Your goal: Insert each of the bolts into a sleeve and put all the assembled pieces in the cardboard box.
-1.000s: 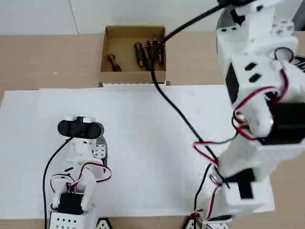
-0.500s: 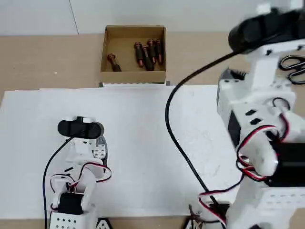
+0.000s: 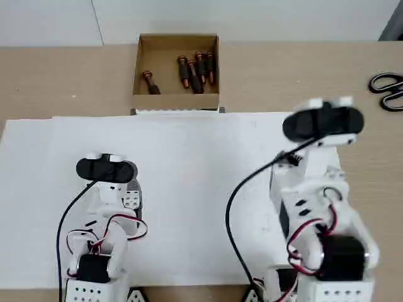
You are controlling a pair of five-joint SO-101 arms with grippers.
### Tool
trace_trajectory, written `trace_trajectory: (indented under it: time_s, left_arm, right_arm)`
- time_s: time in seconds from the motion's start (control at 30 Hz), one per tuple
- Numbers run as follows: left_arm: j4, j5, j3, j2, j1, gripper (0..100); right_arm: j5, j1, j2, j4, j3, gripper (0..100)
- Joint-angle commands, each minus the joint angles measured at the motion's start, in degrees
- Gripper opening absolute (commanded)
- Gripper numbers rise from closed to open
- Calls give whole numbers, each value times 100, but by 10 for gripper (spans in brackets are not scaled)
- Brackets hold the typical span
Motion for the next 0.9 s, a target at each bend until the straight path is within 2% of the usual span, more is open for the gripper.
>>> trace_trajectory:
  time_s: [0.0,0.33,0.5,0.87]
  left_arm:
    - [-123,26,-13,-62,18,6]
    - [-123,26,-13,-62,18,6]
    - [-123,26,-13,-62,18,6]
    - [-123,26,-13,-62,18,6]
  right_arm:
    - [-35,22,-725,-523,1292,2]
    - [-35,22,-2396,-1640,4097,2]
    - [-26,22,-3512,-1719,5248,2]
    - [-70,31,-3512,-2264,5916,3]
